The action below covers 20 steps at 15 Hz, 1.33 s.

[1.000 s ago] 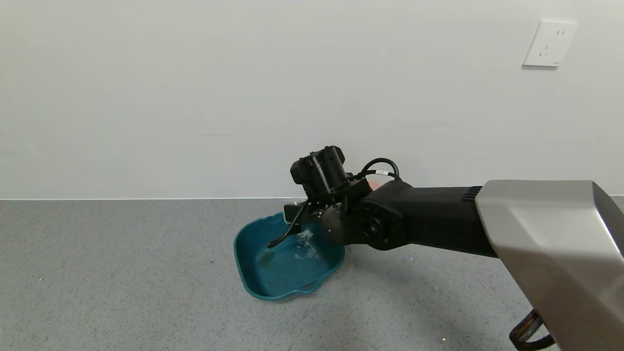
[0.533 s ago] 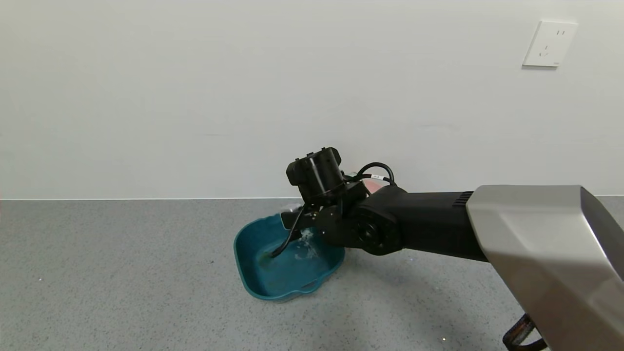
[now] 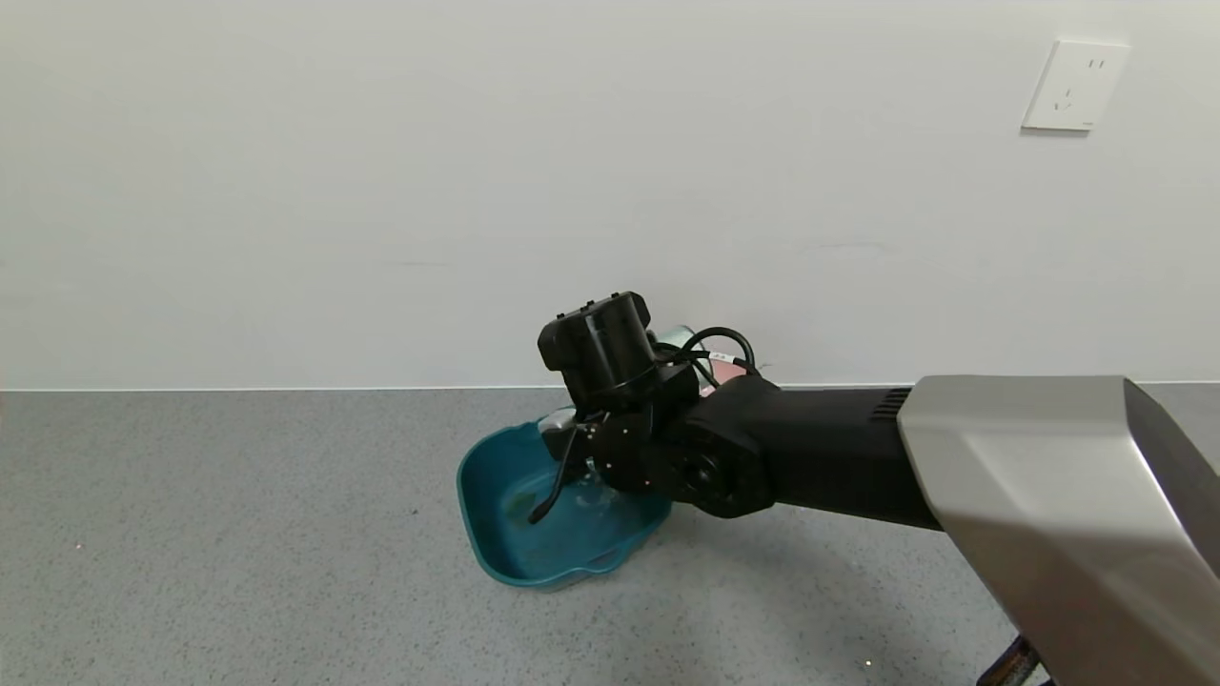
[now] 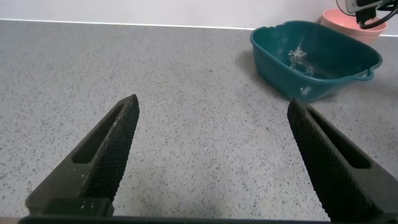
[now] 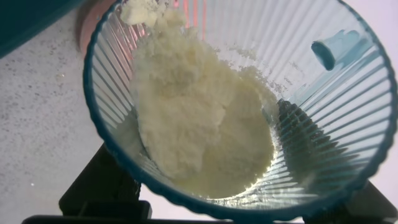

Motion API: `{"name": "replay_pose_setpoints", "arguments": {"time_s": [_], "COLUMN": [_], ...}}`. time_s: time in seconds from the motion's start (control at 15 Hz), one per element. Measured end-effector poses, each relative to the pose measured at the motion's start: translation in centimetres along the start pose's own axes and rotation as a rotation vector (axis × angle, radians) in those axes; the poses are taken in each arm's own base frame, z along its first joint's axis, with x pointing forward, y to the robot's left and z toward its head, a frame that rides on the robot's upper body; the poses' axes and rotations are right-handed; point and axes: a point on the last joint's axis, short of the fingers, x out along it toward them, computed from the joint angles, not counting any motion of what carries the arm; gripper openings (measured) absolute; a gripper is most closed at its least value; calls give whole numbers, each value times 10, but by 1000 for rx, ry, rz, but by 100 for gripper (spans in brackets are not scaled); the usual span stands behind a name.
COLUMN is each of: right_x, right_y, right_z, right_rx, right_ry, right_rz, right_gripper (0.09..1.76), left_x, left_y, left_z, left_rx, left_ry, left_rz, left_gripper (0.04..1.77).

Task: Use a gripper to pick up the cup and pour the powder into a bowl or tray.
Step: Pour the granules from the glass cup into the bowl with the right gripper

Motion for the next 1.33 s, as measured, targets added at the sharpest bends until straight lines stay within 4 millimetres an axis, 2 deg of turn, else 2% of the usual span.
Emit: {"name": "replay_pose_setpoints", "arguments": {"time_s": [0.4, 1.33], "right_x": [-5, -17], "right_y": [2, 5], "right_z": [8, 26], "right_rx": [-107, -222], "right_ry": [57, 111], "right_rz": [-4, -19], "right_gripper": [135, 135], "left_x": [0, 0], "left_y": [0, 0], "left_z": [0, 0], "left_rx": [0, 0], "left_ry": [0, 0], "left_rz": [0, 0], "left_gripper": [172, 172]}}
